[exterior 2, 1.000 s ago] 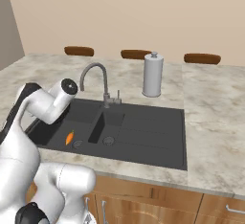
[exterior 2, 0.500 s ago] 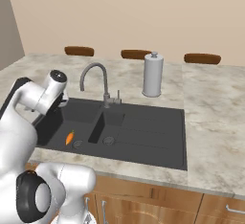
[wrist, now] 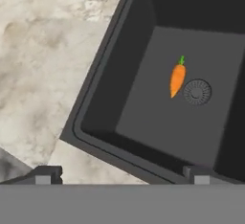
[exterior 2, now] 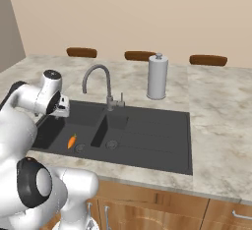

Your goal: Turn on the sink faucet. Then move the carrot from the counter to the sink. Turn off the sink. Move the vegetable from the sink to the pot next to the stove. Finally move the pot to the front left burner.

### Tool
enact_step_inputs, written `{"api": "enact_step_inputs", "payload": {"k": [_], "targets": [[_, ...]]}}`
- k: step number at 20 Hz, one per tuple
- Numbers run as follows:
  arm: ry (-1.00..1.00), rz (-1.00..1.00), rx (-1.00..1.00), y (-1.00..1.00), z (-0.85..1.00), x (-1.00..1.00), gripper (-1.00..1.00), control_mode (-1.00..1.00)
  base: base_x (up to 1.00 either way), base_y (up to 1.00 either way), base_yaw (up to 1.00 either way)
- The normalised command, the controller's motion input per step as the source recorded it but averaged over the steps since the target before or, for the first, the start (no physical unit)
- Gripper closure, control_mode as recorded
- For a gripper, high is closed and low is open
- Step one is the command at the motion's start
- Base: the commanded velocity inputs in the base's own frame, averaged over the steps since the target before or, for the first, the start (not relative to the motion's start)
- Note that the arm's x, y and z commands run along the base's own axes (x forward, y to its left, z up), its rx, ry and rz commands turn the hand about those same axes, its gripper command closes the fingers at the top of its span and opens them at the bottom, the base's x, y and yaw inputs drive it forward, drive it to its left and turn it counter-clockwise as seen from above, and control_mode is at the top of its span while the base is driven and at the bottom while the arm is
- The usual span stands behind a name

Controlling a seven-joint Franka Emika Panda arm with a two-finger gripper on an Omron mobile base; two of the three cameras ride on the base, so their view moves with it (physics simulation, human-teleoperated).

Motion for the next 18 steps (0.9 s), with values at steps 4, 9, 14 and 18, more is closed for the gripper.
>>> {"api": "enact_step_inputs", "payload": {"k": [4, 9, 14, 18], "targets": [[0.14, -0.19, -0.05, -0.11, -0.48, 0.08, -1.0, -1.0, 0.0, 0.0, 0.0], [0.08, -0.13, -0.07, -0.04, -0.49, 0.27, -1.0, -1.0, 0.0, 0.0, 0.0], [0.08, -0.08, -0.1, 0.0, -0.42, 0.19, -1.0, -1.0, 0.0, 0.0, 0.0], [0.05, -0.05, -0.09, 0.0, -0.41, 0.33, -1.0, -1.0, 0.0, 0.0, 0.0]]}}
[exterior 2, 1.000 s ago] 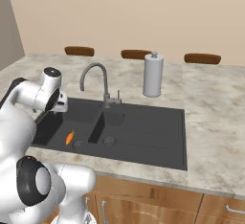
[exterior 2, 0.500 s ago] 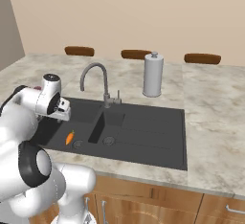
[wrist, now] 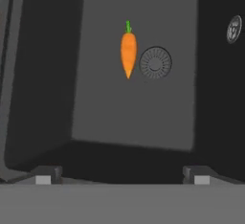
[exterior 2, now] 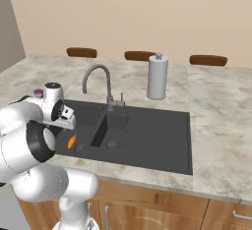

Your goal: Turn on the sink faucet. Then move the carrot from the counter to the sink. Turn off the sink. Move the vegetable from the sink to the pot next to the stove. Finally move the pot to the front left burner.

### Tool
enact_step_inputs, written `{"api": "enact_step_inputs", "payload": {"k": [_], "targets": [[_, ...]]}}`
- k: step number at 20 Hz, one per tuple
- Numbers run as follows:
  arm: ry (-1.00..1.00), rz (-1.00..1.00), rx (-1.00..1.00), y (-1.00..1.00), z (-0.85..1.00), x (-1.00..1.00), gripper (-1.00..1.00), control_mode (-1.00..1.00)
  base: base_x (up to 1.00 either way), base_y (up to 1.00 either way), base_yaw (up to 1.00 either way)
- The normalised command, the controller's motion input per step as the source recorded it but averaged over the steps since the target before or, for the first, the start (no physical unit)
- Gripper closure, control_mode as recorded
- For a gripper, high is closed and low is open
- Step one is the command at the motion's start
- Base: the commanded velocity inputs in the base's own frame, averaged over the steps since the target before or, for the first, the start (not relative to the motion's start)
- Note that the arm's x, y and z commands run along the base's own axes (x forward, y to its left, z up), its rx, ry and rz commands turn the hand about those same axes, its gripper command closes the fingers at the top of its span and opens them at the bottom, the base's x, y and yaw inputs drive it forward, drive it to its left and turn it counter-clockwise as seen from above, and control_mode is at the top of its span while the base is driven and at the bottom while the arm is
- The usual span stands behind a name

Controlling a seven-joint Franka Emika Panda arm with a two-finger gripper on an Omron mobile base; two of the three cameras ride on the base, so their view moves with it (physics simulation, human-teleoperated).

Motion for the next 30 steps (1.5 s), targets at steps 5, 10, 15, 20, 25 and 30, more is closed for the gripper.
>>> {"api": "enact_step_inputs", "payload": {"k": [5, 10, 15, 20, 25, 30], "targets": [[0.01, -0.03, -0.08, 0.0, -0.41, 0.37, -1.0, -1.0, 0.0, 0.0, 0.0], [0.02, -0.04, -0.06, 0.0, -0.41, 0.39, -1.0, -1.0, 0.0, 0.0, 0.0], [0.0, -0.04, -0.05, 0.1, -0.33, 0.45, -1.0, -1.0, 0.0, 0.0, 0.0], [0.01, -0.02, -0.04, 0.22, -0.35, 0.41, -1.0, -1.0, 0.0, 0.0, 0.0], [0.01, -0.01, -0.04, 0.23, -0.42, 0.33, -1.0, -1.0, 0.0, 0.0, 0.0], [0.0, -0.01, -0.03, 0.09, -0.38, 0.36, -1.0, -1.0, 0.0, 0.0, 0.0]]}}
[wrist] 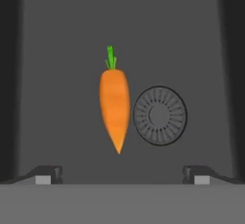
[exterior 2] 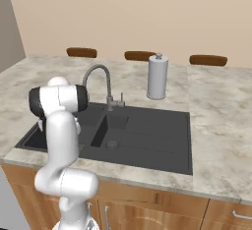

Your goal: Turn on the sink faucet. Then move the carrot from the counter to the sink. Turn off the sink. Move the vegetable from the sink to the pot next to the stove. Finally move the pot to the front left burner.

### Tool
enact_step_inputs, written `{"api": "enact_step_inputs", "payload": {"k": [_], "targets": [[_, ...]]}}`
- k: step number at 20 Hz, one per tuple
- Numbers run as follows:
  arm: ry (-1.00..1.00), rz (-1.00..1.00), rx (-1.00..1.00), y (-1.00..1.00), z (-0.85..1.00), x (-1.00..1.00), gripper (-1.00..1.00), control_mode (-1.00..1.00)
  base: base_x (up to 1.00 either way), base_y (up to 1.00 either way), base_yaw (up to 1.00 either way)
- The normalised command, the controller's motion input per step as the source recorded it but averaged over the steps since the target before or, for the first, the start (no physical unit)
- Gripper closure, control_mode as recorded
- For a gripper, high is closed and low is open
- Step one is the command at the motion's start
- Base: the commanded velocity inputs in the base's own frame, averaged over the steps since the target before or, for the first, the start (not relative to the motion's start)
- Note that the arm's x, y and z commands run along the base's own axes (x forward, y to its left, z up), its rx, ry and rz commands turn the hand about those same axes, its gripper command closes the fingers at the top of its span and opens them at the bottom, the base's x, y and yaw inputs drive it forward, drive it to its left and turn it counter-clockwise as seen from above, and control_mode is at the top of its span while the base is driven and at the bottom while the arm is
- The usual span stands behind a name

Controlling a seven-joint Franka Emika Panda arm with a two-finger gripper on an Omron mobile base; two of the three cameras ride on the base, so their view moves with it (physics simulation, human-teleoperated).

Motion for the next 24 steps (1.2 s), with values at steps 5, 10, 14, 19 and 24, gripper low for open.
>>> {"api": "enact_step_inputs", "payload": {"k": [5, 10, 14, 19, 24], "targets": [[0.02, 0.0, 0.0, 0.01, -0.32, 0.38, -1.0, -1.0, 0.0, 0.0, 0.0], [0.03, 0.0, 0.0, 0.0, -0.31, 0.32, -1.0, -1.0, 0.0, 0.0, 0.0], [0.04, 0.0, 0.0, 0.0, -0.3, 0.14, -1.0, -1.0, 0.0, 0.0, 0.0], [0.05, 0.0, 0.0, 0.0, -0.24, 0.05, -1.0, -1.0, 0.0, 0.0, 0.0], [0.04, 0.0, 0.0, 0.0, -0.25, 0.0, -1.0, -1.0, 0.0, 0.0, 0.0]]}}
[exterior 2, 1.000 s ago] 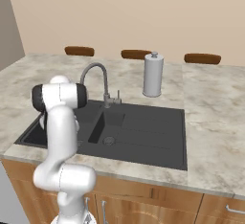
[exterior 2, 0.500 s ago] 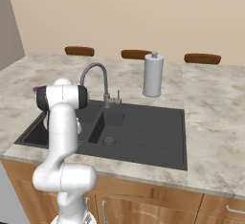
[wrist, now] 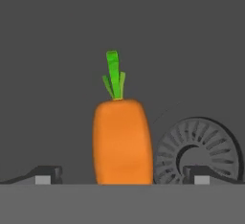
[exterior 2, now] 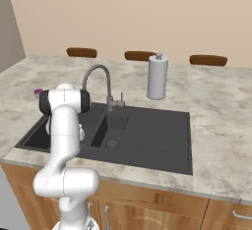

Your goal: Turn on the sink faucet. Then move the carrot from the counter to the sink. Turn off the sink. Move the vegetable from the sink to the pot next to the stove. Finally move the pot to the front left burner.

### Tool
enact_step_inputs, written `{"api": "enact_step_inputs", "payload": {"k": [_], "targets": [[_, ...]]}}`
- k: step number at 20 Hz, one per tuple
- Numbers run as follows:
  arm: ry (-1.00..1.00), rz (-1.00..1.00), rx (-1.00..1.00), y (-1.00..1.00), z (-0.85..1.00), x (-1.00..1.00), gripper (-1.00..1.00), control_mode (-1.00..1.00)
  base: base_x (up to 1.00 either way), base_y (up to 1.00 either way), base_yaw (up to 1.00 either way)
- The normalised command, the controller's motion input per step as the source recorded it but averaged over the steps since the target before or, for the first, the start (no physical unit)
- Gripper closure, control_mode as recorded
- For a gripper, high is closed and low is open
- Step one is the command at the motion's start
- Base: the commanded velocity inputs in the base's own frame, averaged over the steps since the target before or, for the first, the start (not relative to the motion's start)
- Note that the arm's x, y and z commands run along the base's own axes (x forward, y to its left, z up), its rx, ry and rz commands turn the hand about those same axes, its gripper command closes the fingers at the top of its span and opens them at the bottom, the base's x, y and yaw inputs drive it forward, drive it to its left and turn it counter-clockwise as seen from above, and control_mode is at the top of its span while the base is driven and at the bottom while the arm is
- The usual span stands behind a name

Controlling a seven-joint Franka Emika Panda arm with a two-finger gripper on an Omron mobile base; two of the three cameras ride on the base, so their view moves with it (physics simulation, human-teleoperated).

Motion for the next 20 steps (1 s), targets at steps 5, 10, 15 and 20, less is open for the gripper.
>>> {"api": "enact_step_inputs", "payload": {"k": [5, 10, 15, 20], "targets": [[0.04, 0.0, 0.0, 0.0, -0.29, 0.03, -1.0, -1.0, 0.0, 0.0, 0.0], [0.03, 0.0, 0.0, 0.09, -0.37, 0.09, 1.0, -1.0, 0.0, 0.0, 0.0], [0.0, 0.0, 0.0, 0.08, -0.42, 0.13, 1.0, -1.0, 0.0, 0.0, 0.0], [0.0, 0.0, 0.0, 0.0, -0.14, 0.06, 1.0, -1.0, 0.0, 0.0, 0.0]]}}
